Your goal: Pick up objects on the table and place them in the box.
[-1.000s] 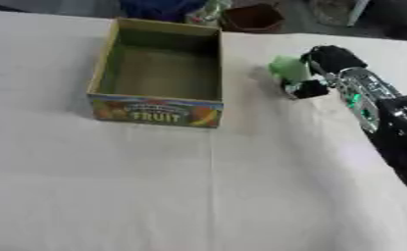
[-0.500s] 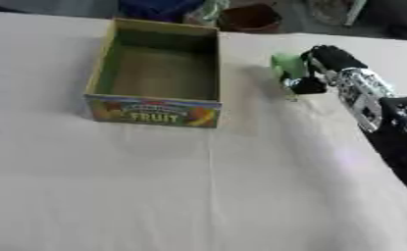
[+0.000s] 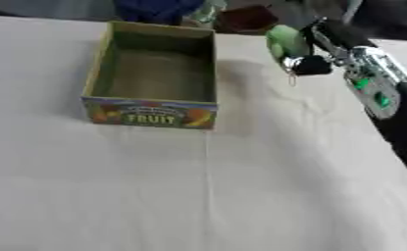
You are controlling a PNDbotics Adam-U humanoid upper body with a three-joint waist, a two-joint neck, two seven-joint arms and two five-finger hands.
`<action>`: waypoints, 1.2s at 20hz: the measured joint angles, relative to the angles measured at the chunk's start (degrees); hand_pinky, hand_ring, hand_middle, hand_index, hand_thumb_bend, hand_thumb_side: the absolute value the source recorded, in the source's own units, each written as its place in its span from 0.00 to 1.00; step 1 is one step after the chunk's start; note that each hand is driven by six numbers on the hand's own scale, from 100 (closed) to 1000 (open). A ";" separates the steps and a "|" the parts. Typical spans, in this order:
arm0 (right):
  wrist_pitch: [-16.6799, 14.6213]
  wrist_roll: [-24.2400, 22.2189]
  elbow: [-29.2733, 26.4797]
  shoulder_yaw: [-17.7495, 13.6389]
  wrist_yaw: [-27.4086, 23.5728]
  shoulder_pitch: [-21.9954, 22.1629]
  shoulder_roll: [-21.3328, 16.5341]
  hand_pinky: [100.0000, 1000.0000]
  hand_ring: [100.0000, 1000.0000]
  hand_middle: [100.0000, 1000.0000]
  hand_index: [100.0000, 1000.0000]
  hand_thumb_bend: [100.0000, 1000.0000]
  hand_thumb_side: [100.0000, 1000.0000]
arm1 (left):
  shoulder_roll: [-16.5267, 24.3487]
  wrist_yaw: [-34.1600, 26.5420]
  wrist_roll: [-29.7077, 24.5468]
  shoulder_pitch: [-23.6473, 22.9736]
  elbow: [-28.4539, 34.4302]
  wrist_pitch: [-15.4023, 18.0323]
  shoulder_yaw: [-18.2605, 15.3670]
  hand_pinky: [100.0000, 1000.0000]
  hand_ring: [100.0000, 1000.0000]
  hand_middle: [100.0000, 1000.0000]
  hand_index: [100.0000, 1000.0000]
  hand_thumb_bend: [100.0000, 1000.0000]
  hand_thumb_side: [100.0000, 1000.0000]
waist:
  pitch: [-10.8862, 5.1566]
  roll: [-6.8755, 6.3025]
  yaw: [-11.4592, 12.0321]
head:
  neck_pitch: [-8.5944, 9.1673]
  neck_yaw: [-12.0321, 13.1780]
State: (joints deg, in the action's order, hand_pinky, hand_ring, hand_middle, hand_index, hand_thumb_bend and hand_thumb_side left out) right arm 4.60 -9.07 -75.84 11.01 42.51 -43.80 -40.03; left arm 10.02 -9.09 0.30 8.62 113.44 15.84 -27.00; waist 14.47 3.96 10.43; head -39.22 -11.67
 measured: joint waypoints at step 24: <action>-2.90 2.39 -10.05 7.08 -2.30 -11.51 5.35 0.67 0.70 0.43 0.43 0.00 0.43 | 0.01 -0.78 -1.49 0.14 0.00 0.25 1.00 0.40 0.38 0.42 0.58 0.00 0.73 | 0.91 0.78 4.89 | 0.60 -4.15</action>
State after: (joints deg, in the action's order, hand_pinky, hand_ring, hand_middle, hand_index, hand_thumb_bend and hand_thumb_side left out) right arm 1.70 -6.69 -85.88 18.10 40.21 -55.31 -34.68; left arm 10.04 -9.86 -1.19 8.76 113.44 16.09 -26.00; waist 15.38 4.74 15.32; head -38.61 -15.82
